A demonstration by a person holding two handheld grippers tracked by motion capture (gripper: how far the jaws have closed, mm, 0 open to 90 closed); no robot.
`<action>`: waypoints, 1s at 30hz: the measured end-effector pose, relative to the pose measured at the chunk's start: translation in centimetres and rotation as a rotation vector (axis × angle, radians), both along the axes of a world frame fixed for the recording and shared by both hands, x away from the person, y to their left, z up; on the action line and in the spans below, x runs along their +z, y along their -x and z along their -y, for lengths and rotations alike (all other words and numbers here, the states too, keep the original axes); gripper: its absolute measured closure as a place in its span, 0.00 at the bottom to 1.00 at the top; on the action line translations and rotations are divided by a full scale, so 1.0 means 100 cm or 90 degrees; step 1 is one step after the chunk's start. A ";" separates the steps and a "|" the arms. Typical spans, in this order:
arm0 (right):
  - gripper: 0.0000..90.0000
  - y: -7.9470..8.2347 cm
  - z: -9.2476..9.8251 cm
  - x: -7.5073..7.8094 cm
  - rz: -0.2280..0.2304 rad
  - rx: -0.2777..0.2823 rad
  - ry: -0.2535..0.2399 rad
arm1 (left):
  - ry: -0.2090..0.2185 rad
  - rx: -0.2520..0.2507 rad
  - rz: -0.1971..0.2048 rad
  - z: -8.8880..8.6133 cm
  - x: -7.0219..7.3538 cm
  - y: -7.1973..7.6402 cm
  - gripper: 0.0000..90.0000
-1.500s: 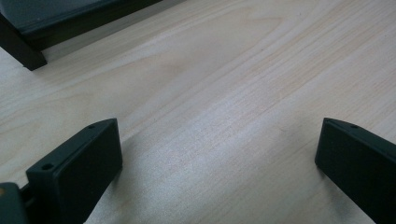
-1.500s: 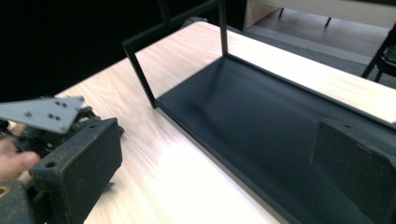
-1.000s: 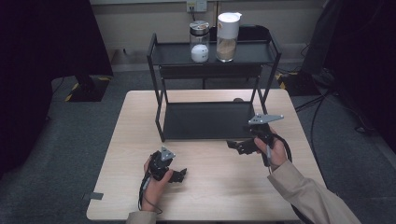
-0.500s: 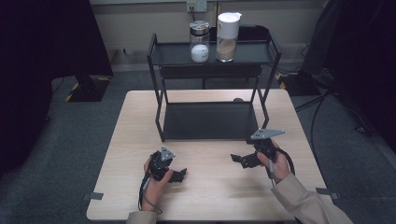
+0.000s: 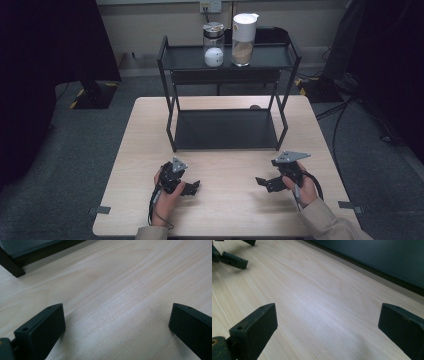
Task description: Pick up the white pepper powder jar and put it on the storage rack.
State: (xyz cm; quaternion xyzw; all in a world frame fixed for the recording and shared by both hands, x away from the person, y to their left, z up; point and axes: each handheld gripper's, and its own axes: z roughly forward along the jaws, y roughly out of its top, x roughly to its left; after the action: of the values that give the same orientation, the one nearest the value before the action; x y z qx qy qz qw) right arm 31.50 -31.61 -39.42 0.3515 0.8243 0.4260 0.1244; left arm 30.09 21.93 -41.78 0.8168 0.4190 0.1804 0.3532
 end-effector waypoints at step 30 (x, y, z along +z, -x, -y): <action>0.01 0.014 0.031 -0.011 -0.010 -0.033 0.038 | 0.000 0.000 0.000 0.000 0.000 0.000 0.00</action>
State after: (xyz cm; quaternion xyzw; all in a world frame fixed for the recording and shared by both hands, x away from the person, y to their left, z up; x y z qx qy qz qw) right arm 30.13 -34.66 -40.51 0.3722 0.8283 0.3950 0.1392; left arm 30.09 21.93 -41.77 0.8170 0.4189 0.1804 0.3529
